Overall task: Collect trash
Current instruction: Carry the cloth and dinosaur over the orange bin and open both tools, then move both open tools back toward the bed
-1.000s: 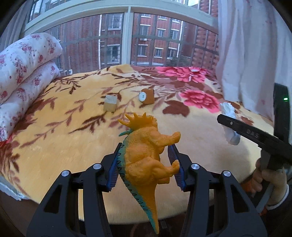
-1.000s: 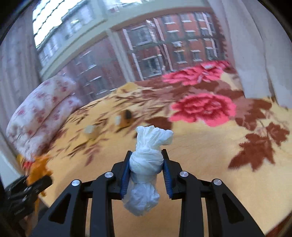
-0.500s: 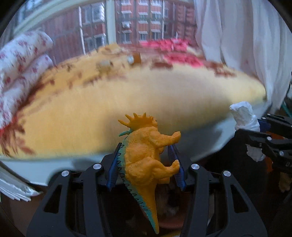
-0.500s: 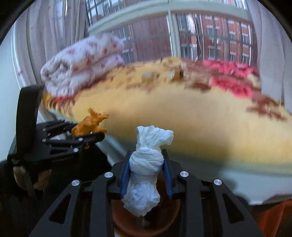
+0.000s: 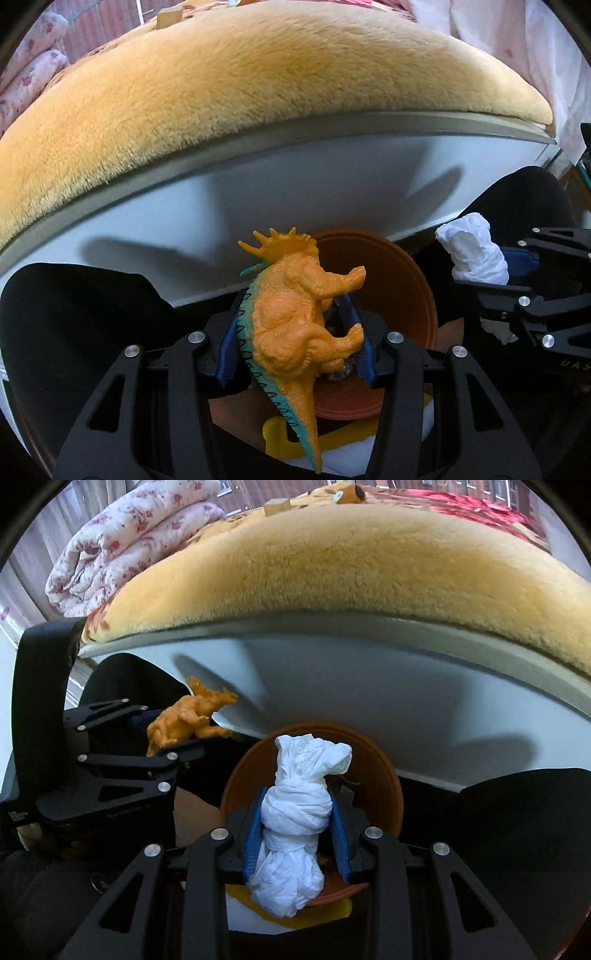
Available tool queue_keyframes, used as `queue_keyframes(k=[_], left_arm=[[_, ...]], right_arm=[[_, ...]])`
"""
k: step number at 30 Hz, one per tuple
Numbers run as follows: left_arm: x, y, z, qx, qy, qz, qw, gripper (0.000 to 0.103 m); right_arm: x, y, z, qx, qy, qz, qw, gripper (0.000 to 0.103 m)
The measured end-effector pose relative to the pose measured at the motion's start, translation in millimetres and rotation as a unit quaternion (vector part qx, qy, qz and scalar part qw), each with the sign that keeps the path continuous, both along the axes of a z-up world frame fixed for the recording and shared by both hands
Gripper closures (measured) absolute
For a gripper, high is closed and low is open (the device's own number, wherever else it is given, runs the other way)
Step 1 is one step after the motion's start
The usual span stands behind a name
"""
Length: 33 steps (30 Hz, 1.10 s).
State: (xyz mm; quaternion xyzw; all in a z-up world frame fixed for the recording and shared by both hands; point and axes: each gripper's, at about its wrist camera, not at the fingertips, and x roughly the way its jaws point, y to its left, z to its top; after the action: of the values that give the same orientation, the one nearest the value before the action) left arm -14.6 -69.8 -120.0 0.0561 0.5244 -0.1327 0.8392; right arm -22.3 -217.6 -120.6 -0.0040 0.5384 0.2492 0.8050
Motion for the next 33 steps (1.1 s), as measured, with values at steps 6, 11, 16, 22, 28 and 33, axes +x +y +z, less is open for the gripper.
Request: queue_keyframes(k=[6,11,16,22,28,33], left_arm=[[3,1,-3,0.000,0.006,0.004,1.0000,0.054],[1,-2,-1,0.005,0.004,0.017,0.9998,0.017],[2,4,0,-0.002,0.005,0.026,0.9997,0.017],[3,12,6,-0.008,-0.005,0.039,0.9992,0.017],[1,24,57,-0.020,-0.085,0.047,0.9951,0.017],[24,47,105,-0.050,-0.151,0.061,0.9853,0.011]], right_arm=[[2,4,-2,-0.005,0.007,0.006,1.000,0.059],[5,-3,0,-0.006,0.000,-0.015,1.000,0.026],[3,-17,5,-0.006,-0.005,-0.035,0.999,0.026],[-4,-38,17,-0.011,-0.019,-0.045,0.999,0.026],[9,-39,61,-0.005,-0.062,-0.028,0.998,0.026],[52,-30,112,0.006,-0.133,0.000,0.991,0.021]])
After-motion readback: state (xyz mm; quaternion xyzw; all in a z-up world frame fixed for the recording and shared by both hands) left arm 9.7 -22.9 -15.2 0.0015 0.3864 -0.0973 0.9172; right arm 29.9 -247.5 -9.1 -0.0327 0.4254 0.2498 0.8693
